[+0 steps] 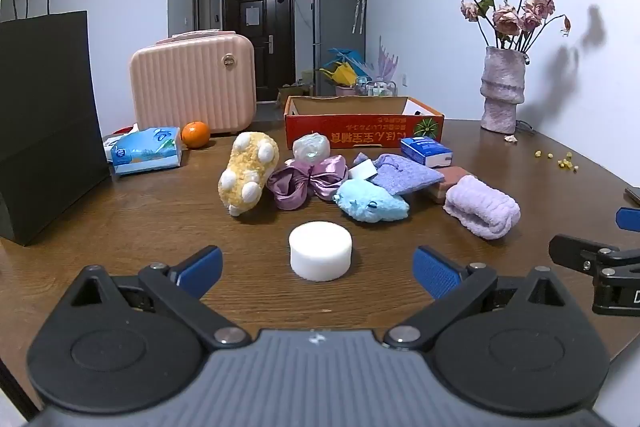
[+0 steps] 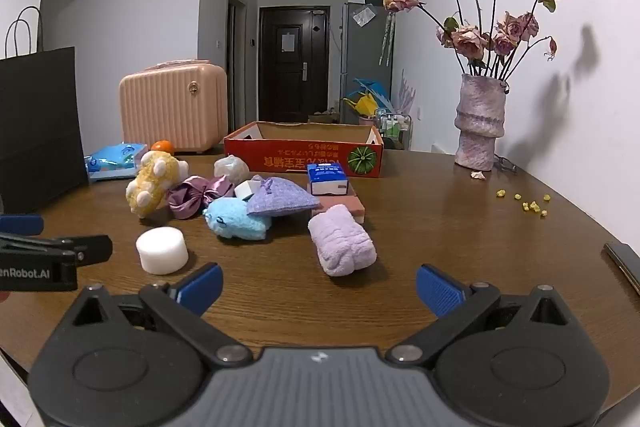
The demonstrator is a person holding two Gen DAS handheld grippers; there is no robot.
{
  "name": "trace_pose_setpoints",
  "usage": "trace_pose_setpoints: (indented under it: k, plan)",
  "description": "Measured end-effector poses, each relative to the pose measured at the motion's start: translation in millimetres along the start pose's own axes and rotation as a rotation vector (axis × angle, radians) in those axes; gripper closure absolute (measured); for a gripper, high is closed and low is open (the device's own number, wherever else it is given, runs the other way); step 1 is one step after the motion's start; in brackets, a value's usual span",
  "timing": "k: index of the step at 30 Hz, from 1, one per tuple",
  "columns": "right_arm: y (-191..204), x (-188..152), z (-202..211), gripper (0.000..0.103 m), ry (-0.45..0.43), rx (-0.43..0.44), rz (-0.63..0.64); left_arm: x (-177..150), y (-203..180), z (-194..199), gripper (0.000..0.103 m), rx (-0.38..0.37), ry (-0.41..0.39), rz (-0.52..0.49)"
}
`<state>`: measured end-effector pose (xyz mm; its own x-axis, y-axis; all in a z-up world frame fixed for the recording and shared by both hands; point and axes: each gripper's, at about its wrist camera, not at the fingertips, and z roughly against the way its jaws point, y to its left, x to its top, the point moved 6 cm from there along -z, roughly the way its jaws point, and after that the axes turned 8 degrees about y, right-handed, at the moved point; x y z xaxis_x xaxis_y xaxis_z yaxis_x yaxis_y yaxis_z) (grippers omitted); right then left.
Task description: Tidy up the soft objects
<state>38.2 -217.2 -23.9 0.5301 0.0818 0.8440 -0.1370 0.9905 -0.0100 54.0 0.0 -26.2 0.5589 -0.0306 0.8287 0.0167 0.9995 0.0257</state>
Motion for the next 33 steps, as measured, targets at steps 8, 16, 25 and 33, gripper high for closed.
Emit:
trace_pose_setpoints:
  k: [8, 16, 25, 33]
  plan:
    - [0.5, 0.5, -1.6, 0.000, 0.005, -0.002, 0.002, -0.7, 4.5, -1.9, 0.000, -0.014, 0.013, 0.013]
    - [2.0, 1.3, 0.4, 0.000, 0.003, -0.003, 0.006, -1.8, 2.8, -4.4, 0.000, -0.011, 0.007, 0.008]
    - [2.0, 0.9, -0.6, 0.000, 0.002, -0.005, 0.008, -1.0, 1.5, -2.3, 0.000, -0.010, 0.005, 0.009]
    - [2.1, 0.8, -0.8, 0.000, 0.002, -0.006, 0.010, -1.3, 1.4, -2.1, 0.000, -0.010, 0.004, 0.009]
